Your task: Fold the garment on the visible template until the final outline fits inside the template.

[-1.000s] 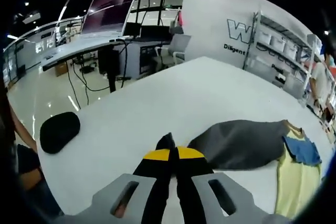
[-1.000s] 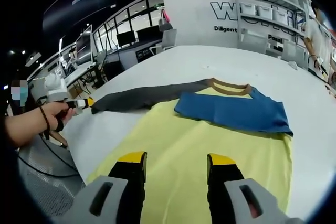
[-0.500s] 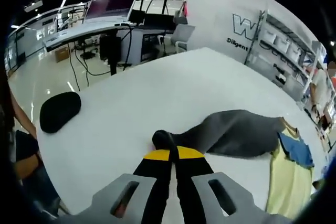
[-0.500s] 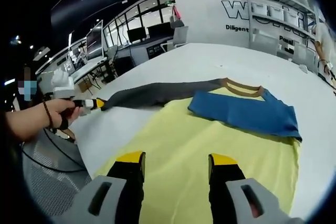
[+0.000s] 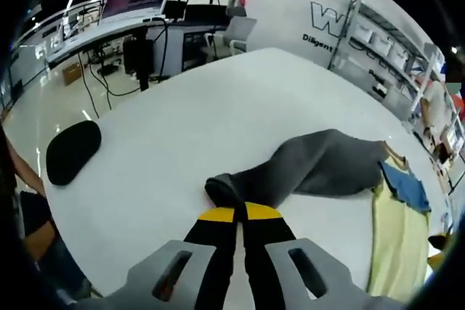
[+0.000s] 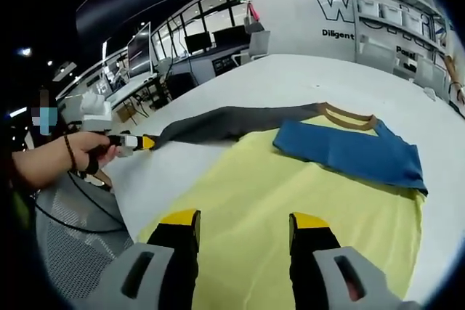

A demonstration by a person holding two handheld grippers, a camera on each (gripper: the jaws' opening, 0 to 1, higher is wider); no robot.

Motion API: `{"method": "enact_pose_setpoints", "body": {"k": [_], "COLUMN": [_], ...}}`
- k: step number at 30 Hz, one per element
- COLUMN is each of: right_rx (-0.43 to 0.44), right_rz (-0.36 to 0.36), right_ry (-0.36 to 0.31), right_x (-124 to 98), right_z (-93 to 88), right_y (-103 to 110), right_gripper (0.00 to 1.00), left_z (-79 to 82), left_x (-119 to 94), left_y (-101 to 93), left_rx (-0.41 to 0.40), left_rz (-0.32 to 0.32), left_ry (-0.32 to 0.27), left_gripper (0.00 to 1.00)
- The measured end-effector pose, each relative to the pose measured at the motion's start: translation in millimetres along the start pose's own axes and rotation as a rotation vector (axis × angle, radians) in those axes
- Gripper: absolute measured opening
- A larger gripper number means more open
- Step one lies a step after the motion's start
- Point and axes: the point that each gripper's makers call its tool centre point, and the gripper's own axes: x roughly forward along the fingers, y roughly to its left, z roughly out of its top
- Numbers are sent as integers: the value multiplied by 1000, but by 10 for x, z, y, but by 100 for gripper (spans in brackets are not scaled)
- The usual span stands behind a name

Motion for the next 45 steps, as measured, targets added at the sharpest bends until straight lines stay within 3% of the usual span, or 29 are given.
{"method": "enact_pose_setpoints", "body": {"k": [7, 10, 15, 17, 21, 24, 28, 29, 31, 33, 37, 39, 43, 45], "right_rx": [7, 5, 9, 11, -10, -7, -16, -17, -12, -18, -11, -12, -8, -8], "right_rz": [-1, -4, -6, -5, 5, 14, 13, 14, 17, 14, 16, 16, 17, 16], "right_ry": [4, 5, 6, 5, 9, 1, 3, 4, 4, 8, 10, 12, 14, 14], "right_x": [-2, -8, -11, -13, -9, -7, -4, -4, -1, -3, 0, 0, -1, -2], "right_z": [-16, -20, -24, -20, -1, 36, 47, 48, 47, 38, 22, 13, 3, 1], "right_y": [-8, -15, -30, -31, -21, -16, -19, -18, -17, -27, -30, -33, -39, -45], "right_gripper": [46, 46, 46, 46, 49, 49, 49, 49, 49, 49, 49, 49, 49, 49], "left_z": [95, 193, 364, 387, 416, 421, 345, 304, 243, 241, 172, 127, 104, 90], "left_x": [-65, -139, -147, -123, -60, -34, -25, -30, -55, -52, -91, -85, -25, -3], "left_y": [67, 23, 70, 93, 134, 157, 154, 126, 125, 132, 85, 40, 48, 31], "left_rx": [96, 139, 149, 204, 203, 186, 103, 89, 10, 28, -72, -156, -128, -162], "left_rz": [-27, -78, -104, -106, -138, -166, -209, -242, -247, -265, -301, -320, -310, -303], "left_ry": [-15, -23, 5, 39, 104, 162, 264, 299, 354, 360, 419, 451, 450, 463], "left_gripper": [21, 25, 30, 30, 29, 29, 30, 31, 32, 31, 28, 21, 1, 0]}}
